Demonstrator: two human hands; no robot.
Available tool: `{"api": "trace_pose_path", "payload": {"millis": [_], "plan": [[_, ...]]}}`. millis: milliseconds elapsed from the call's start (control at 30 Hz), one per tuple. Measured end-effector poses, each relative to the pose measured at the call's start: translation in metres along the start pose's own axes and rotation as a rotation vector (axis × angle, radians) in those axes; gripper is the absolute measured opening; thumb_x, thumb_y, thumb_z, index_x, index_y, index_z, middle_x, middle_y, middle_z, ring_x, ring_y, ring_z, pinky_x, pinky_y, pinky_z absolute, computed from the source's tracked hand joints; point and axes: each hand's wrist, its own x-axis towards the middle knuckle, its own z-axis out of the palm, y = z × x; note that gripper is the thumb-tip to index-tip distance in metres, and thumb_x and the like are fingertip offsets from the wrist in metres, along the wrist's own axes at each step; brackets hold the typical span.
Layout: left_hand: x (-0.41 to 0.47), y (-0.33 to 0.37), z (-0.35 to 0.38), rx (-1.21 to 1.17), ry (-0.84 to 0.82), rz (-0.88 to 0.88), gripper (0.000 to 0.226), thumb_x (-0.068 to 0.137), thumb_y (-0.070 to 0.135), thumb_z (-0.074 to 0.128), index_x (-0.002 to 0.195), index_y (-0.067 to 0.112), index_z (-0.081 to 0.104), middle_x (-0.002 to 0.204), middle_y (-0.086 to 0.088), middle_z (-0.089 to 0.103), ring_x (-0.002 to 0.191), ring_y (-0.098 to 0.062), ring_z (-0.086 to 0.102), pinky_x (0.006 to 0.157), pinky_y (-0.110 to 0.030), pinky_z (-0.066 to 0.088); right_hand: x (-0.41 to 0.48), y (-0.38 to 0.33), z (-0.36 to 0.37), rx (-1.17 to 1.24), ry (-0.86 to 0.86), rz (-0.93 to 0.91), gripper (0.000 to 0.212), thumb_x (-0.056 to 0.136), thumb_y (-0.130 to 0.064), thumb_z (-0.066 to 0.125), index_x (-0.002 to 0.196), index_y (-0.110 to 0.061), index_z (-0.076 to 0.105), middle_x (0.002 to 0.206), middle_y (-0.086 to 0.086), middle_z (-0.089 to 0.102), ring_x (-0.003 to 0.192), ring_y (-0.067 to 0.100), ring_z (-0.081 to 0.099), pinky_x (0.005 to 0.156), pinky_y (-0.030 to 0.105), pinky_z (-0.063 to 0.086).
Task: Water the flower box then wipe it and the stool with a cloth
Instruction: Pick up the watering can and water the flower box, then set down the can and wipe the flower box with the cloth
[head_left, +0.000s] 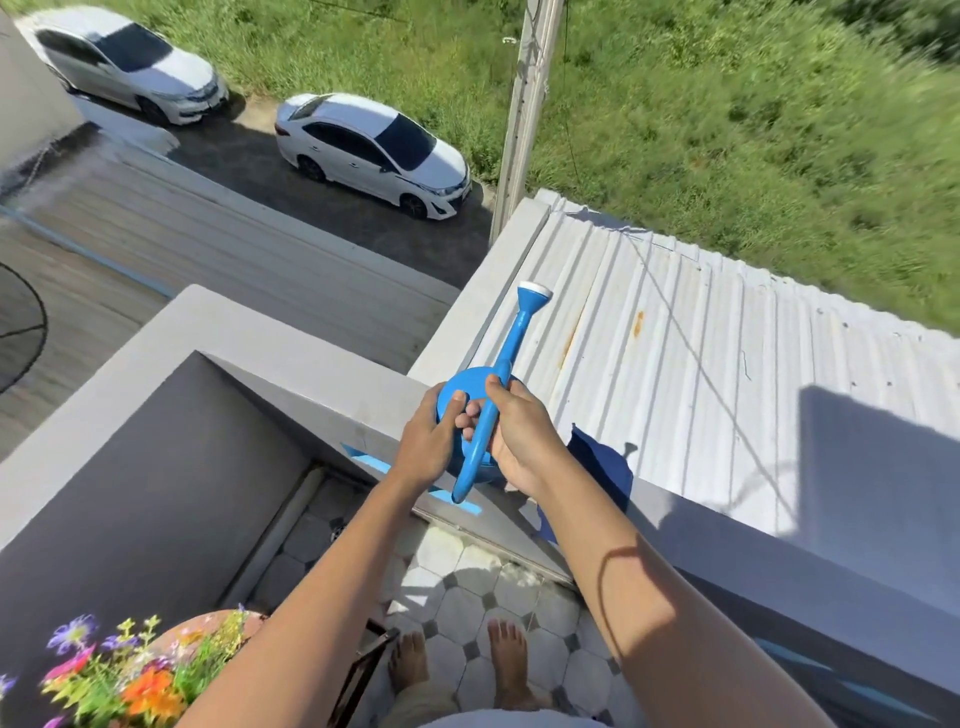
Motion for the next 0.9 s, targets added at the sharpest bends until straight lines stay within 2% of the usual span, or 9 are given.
{"api": "trace_pose_path", "payload": {"millis": [167,300,400,467,533,633,733,800,900], "plan": [[0.006,0.0,0.001,0.001,0.005,-0.006,0.047,0.1,0.056,0.034,0.131,0.026,0.053,0.115,0.005,0.068,0.103,-0.014,0.064,0.092,-0.033,0.05,-0.003,-0.005,-0.005,-0.098,-0.021,-0.04,0.023,0.104,-0.023,0.046,0.12,-0.01,0.055,0.076,0.005,0.063,0.073,0.019,0.068,0.083,0.035,0.058],[0.007,0.0,-0.001,0.024,-0.006,-0.06,0.048,0.099,0.055,0.037,0.133,0.024,0.052,0.121,0.002,0.067,0.106,-0.015,0.062,0.085,-0.026,0.046,-0.007,-0.007,-0.011,-0.15,-0.012,-0.059,0.014,0.104,-0.023,0.048,0.111,-0.016,0.057,0.104,0.016,0.07,0.089,0.023,0.072,0.088,0.037,0.058],[0.001,0.01,-0.009,0.076,0.079,-0.069,0.058,0.097,0.057,0.04,0.138,0.018,0.049,0.138,-0.005,0.058,0.126,-0.022,0.054,0.104,-0.036,0.042,-0.009,-0.007,-0.028,-0.236,0.069,-0.12,0.02,0.101,-0.025,0.052,0.115,-0.013,0.06,0.109,0.014,0.071,0.095,0.024,0.072,0.079,0.035,0.059],[-0.01,0.032,-0.016,0.141,0.208,0.093,0.054,0.099,0.05,0.044,0.139,0.013,0.049,0.141,-0.005,0.053,0.13,-0.02,0.049,0.106,-0.031,0.038,-0.013,-0.007,-0.05,-0.312,0.199,-0.203,0.018,0.098,-0.023,0.054,0.113,-0.015,0.061,0.102,0.006,0.068,0.086,0.017,0.068,0.067,0.03,0.056],[-0.023,0.067,-0.019,0.143,0.307,0.266,0.043,0.101,0.041,0.047,0.134,0.014,0.053,0.135,0.0,0.054,0.123,-0.012,0.05,0.098,-0.018,0.037,-0.017,-0.006,-0.079,-0.34,0.316,-0.268,0.011,0.098,-0.017,0.053,0.106,-0.018,0.06,0.097,0.003,0.064,0.079,0.014,0.063,0.06,0.027,0.051],[-0.04,0.109,-0.005,0.094,0.353,0.478,0.026,0.101,0.03,0.051,0.118,0.014,0.062,0.118,0.005,0.062,0.108,-0.004,0.056,0.088,-0.012,0.041,-0.021,0.001,-0.124,-0.401,0.429,-0.248,0.011,0.098,-0.014,0.051,0.105,-0.017,0.058,0.095,0.001,0.063,0.077,0.013,0.06,0.06,0.026,0.048],[-0.051,0.12,0.036,0.042,0.191,0.6,0.015,0.099,0.018,0.054,0.105,0.011,0.066,0.099,0.005,0.069,0.093,-0.003,0.061,0.075,-0.013,0.045,-0.017,0.021,-0.163,-0.491,0.509,-0.189,0.011,0.096,-0.01,0.051,0.098,-0.018,0.058,0.091,0.002,0.064,0.076,0.016,0.06,0.064,0.031,0.05],[-0.056,0.107,0.072,0.057,0.021,0.577,0.011,0.098,0.018,0.055,0.1,0.013,0.065,0.091,0.005,0.068,0.086,-0.006,0.062,0.067,-0.019,0.049,-0.014,0.037,-0.183,-0.529,0.535,-0.152,0.014,0.093,-0.006,0.053,0.094,-0.019,0.058,0.09,0.005,0.065,0.077,0.02,0.059,0.068,0.035,0.049],[-0.048,0.057,0.122,0.261,-0.153,0.362,0.02,0.096,0.027,0.054,0.109,0.014,0.06,0.1,-0.001,0.065,0.097,-0.017,0.06,0.083,-0.034,0.05,-0.011,0.06,-0.206,-0.559,0.551,-0.119,0.014,0.091,-0.002,0.056,0.098,-0.013,0.061,0.094,0.01,0.067,0.08,0.022,0.061,0.073,0.037,0.05]]}}
